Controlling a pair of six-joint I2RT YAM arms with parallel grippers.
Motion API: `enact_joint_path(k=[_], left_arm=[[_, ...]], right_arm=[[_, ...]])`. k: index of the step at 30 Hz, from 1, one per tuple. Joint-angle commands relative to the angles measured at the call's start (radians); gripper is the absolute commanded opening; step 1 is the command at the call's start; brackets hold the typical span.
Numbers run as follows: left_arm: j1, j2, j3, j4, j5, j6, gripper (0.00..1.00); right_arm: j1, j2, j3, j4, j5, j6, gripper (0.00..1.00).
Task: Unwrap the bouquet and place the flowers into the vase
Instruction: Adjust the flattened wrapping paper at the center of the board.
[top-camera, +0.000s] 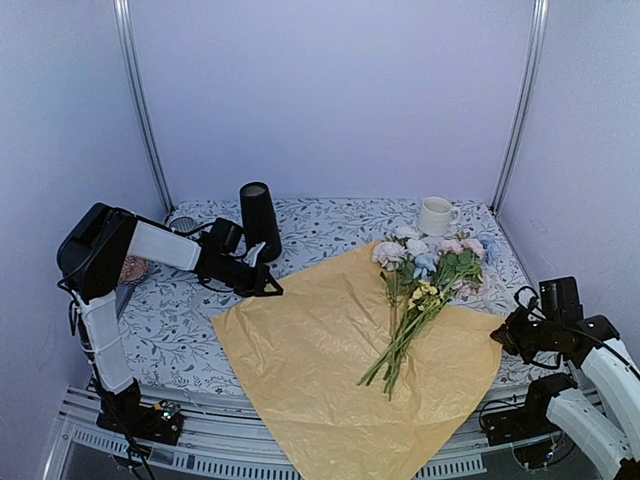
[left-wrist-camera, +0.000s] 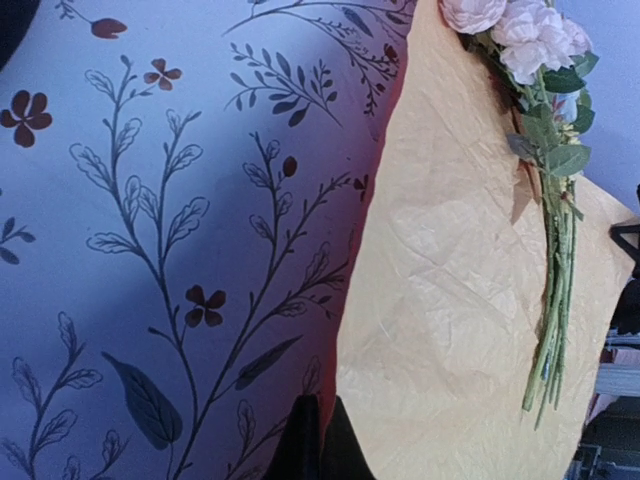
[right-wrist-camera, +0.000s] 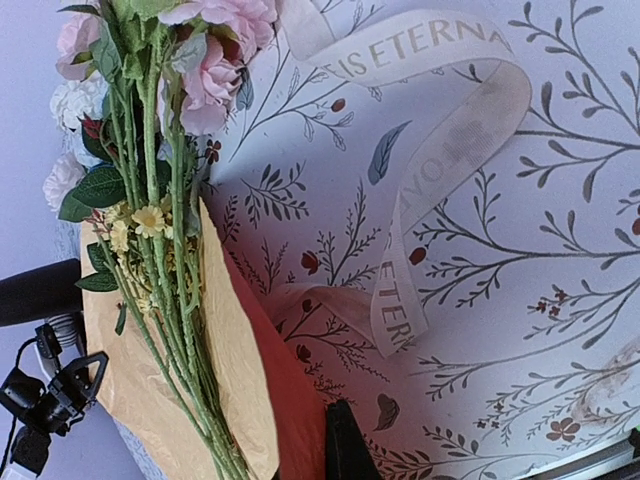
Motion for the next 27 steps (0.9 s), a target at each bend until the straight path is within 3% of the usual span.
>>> enact_joint_path(k=[1, 27], left_arm=[[0.024, 0.01, -0.001, 0.014, -0.062, -0.017, 0.0], [0.059, 0.071, 0.048, -0.044, -0.134, -0.007, 0.0]], right_arm=[[-0.002, -0.056, 0.02, -0.065, 0.045, 0.078, 0.02], [-0.002, -0.19, 0.011, -0.163, 0.028, 0.254, 0.02]])
